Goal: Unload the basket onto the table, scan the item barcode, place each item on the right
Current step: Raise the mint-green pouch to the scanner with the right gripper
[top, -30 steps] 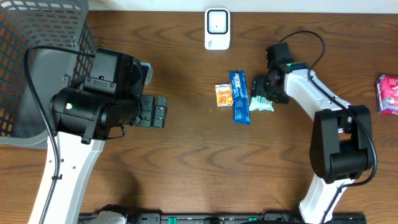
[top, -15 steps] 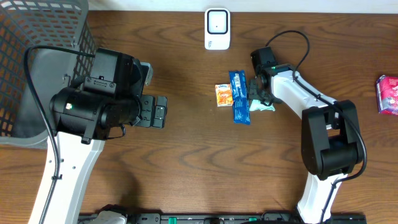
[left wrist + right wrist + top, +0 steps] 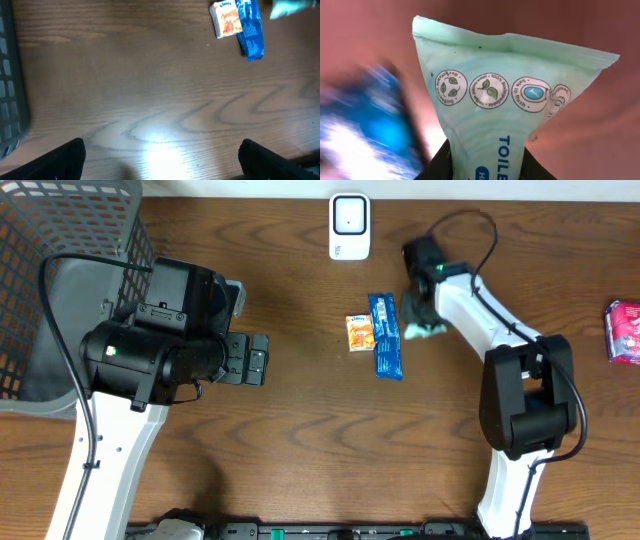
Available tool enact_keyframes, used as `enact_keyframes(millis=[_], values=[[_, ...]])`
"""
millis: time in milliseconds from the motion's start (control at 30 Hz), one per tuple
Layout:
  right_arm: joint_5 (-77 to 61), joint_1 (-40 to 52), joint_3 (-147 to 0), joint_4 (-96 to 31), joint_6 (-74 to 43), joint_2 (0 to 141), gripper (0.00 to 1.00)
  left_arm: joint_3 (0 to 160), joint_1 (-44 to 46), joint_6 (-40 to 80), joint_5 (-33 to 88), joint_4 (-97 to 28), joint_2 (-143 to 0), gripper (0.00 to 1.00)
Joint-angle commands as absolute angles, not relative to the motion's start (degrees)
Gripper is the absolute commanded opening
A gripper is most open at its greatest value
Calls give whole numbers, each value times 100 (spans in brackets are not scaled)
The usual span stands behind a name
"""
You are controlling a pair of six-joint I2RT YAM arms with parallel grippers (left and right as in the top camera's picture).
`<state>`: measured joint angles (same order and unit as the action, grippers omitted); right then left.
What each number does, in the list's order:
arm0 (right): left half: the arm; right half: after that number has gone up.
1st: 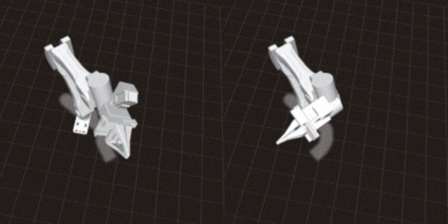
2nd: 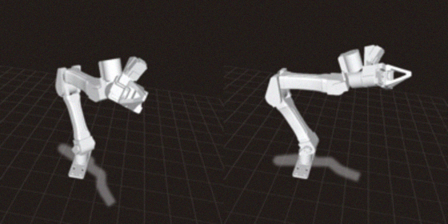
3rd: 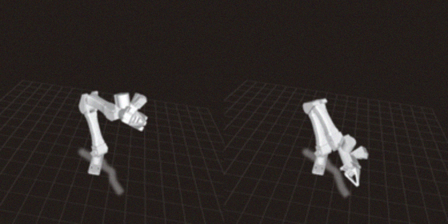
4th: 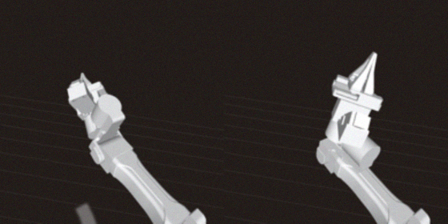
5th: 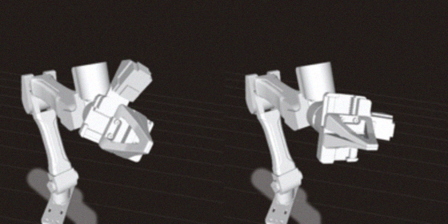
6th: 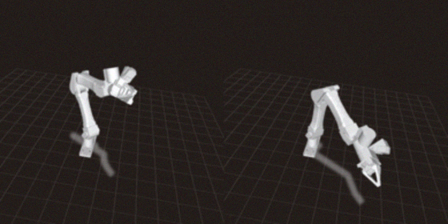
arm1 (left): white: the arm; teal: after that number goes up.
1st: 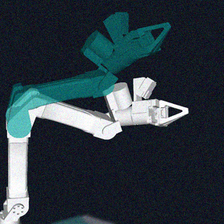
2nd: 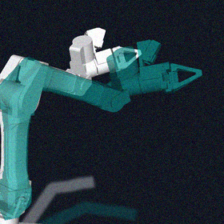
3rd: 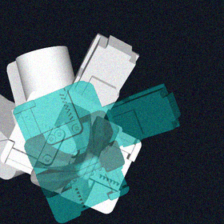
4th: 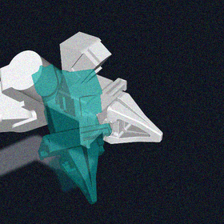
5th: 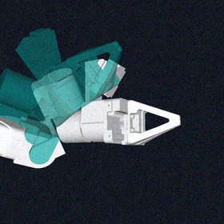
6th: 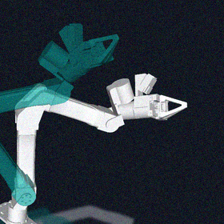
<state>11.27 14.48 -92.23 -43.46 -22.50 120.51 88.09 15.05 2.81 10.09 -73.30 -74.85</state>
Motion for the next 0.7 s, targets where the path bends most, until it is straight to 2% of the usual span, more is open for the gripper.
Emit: enact_keyframes(millis=[0, 33, 100, 167, 400, 667], values=[[696, 1448, -9817, -3990, -1997, 12020, 20, 8862, 1474, 287, 937, -7349, -7502, 98], [462, 1448, -9907, -3758, -1966, 12020, 22, 8862, 1474, 287, 937, -7349, -7502, 98], [75, 1470, -9977, -3247, -1968, 12022, 17, 8862, 1474, 287, 937, -7349, -7502, 98], [-113, 1503, -9979, -2803, -2095, 12022, 1, 8862, 1474, 287, 937, -7349, -7502, 98], [-71, 1739, -10134, -1734, -2506, 12049, 1, 8862, 1474, 287, 937, -7349, -7502, 98], [-80, 1938, -11310, -1710, -2569, 12621, 1, 8862, 1474, 287, 937, -7349, -7502, 98]])
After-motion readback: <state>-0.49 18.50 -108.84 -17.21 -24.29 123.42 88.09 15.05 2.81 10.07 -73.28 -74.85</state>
